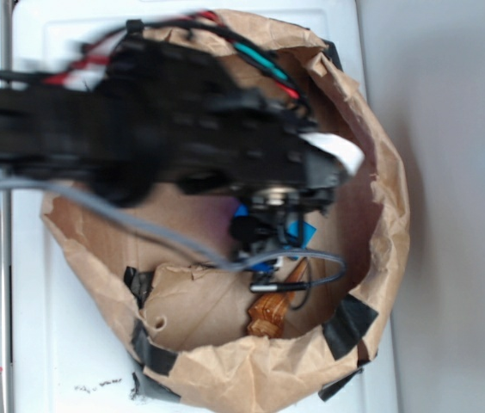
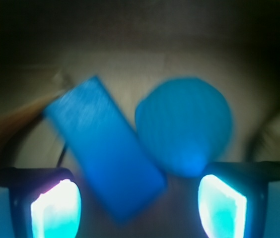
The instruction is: Grab the blue block.
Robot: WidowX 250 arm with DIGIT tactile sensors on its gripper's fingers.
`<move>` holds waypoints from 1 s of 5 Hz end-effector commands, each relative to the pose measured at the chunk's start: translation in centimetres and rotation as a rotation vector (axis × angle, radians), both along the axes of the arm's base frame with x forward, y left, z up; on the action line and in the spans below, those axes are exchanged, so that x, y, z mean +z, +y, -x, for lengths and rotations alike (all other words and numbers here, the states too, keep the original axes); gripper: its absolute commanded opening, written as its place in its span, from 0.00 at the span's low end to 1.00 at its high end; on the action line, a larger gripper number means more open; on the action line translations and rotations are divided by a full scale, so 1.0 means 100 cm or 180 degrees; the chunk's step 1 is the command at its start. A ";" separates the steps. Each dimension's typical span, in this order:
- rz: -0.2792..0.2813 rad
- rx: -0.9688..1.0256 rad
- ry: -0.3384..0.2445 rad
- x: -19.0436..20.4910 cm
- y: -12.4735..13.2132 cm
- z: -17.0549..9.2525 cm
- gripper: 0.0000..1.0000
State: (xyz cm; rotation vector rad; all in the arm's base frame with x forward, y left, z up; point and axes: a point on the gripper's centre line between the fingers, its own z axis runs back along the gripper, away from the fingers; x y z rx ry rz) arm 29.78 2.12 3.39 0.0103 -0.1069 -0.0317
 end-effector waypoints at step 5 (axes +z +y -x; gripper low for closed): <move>0.0141 0.0243 -0.0621 0.036 0.005 -0.021 0.00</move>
